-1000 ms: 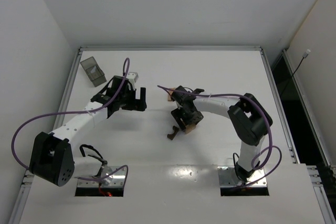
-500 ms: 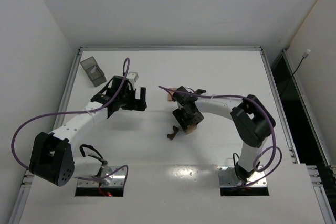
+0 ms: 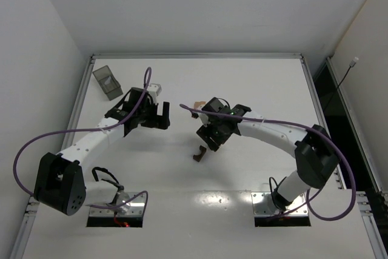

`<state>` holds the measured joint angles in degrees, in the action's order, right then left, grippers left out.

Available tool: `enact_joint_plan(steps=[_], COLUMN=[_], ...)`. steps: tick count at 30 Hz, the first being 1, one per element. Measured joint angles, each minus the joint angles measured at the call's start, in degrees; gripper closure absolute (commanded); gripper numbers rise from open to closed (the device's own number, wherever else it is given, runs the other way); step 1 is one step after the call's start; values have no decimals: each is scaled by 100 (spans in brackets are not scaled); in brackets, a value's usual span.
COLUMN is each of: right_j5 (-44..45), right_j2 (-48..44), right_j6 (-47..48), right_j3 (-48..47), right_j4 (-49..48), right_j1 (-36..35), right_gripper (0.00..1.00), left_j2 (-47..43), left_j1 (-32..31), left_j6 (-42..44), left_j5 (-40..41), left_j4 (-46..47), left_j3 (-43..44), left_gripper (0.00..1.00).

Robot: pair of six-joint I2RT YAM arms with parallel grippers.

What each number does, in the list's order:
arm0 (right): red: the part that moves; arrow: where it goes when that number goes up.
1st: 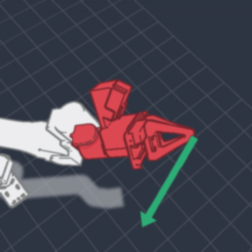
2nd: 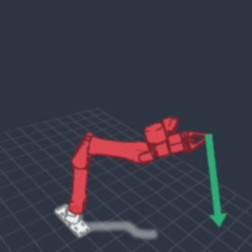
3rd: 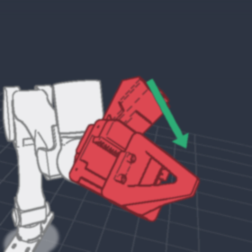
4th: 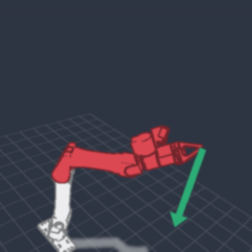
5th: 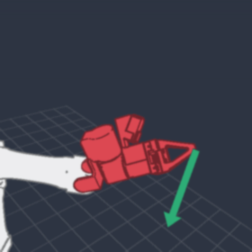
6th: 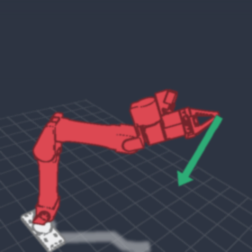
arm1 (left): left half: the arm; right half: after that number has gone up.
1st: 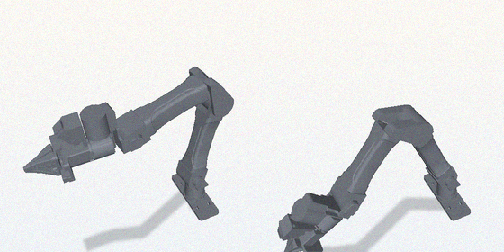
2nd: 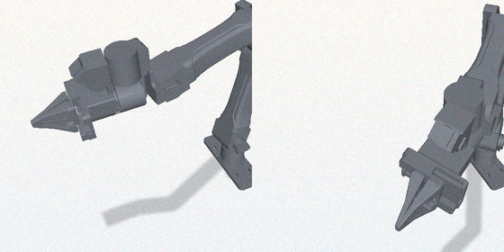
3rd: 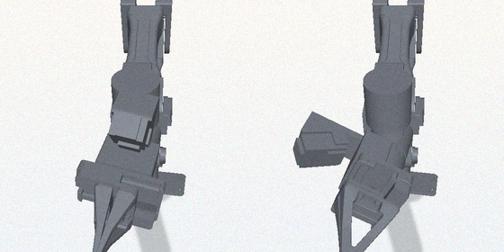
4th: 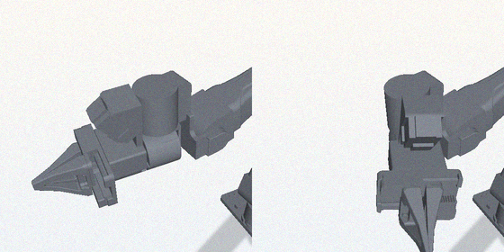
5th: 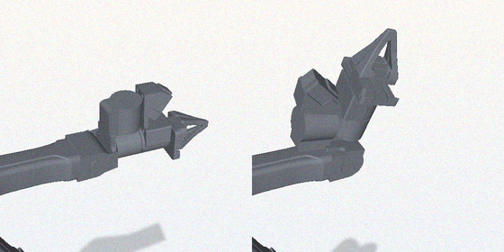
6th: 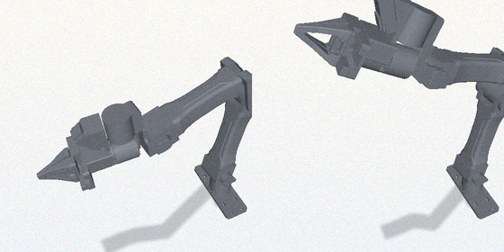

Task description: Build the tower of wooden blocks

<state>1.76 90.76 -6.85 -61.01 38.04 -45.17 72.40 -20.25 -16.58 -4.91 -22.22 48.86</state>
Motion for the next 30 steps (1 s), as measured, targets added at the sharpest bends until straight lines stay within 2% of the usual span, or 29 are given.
enact_joint_plan(steps=[5, 11, 16, 20, 27, 30], right_j5=[-343, -1193, -2452, -3233, -3425, -3309], right_j2=[-256, -310, 1005, 2310, 3657, 3783], right_j6=[1397, 3399, 4704, 5740, 6942, 7149], right_j3=[-317, -1360, -3241, -4603, -6111, -6240], right_j4=[136, 173, 850, 1899, 3338, 3532], right_j1=[372, 1187, 1878, 2280, 2367, 2326], right_gripper=[100, 100, 100, 100, 100, 100], left_j2=[0, 146, 413, 584, 820, 979], left_j1=[0, 0, 9, 81, 282, 389], left_j6=[238, 393, 444, 457, 446, 431], left_j5=[-208, -382, -426, -428, -492, -579], left_j4=[-26, -79, -98, -144, -149, -149], left_j3=[7, 125, 348, 540, 669, 669], left_gripper=[0, 0, 0, 0, 0, 0])
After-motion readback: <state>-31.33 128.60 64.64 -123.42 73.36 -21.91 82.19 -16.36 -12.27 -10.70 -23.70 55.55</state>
